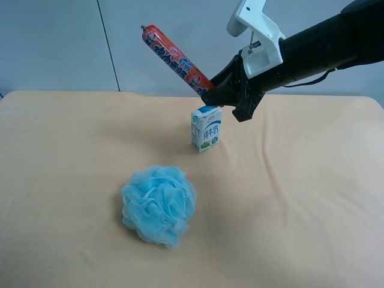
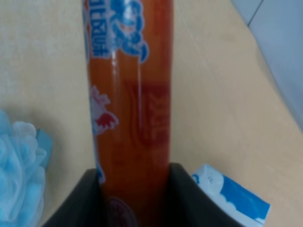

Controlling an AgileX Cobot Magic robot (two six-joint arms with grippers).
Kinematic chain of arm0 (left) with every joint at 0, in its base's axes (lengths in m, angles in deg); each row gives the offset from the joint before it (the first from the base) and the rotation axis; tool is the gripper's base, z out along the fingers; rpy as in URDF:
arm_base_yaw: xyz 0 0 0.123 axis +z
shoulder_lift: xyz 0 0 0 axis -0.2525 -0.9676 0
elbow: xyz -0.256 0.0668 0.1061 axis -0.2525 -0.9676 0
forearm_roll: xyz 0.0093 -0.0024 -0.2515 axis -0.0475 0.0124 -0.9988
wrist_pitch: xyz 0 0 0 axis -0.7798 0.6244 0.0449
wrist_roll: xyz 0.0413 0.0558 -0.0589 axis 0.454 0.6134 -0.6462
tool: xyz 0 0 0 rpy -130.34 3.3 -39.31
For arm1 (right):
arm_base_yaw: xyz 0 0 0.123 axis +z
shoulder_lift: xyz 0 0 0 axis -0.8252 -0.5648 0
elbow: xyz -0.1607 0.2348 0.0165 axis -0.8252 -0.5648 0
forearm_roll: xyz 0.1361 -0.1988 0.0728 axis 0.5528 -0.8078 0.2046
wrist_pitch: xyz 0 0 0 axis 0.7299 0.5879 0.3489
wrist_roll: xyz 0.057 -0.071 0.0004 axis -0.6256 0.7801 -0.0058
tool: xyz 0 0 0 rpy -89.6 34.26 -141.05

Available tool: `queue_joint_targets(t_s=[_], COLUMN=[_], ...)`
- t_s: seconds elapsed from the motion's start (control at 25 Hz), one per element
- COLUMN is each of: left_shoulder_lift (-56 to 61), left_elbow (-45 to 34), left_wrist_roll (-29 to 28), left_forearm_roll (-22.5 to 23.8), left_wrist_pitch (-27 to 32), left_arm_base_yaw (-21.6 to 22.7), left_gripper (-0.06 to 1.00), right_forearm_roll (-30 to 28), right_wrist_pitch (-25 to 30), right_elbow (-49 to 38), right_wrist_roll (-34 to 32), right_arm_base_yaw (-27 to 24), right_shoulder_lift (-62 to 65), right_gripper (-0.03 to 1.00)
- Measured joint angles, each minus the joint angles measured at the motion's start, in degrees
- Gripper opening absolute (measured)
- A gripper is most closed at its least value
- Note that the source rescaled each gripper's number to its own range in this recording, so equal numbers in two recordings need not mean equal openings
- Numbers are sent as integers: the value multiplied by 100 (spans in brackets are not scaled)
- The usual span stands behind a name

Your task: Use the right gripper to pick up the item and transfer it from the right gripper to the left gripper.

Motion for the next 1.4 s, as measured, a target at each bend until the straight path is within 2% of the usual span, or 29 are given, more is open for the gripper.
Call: queue_joint_targets(t_s=[0.64,0.84,1.04,1.16,1.4], left_shoulder_lift=[-30,-730,-1668,-2189,-3287], left_elbow=[0,106,538,732,806], left_wrist_roll=[0,0,147,573,2035], left_forearm_roll=[-62,-230,-458,-867,-2669], left_wrist_pitch=[0,-127,-620,-1020,-1946], left_arm_base_yaw=[0,0,0,0,0], left_gripper=[100,100,100,100,100], right_forearm_roll=[0,0,0,0,0], right_wrist_pitch=[0,0,0,0,-5], right_elbow=[0,0,0,0,0], right_wrist_roll=[-5,-5,-5,-5,-5], right_arm_base_yaw=[0,0,0,0,0], right_shoulder_lift=[0,0,0,0,0], right_gripper=[0,0,0,0,0])
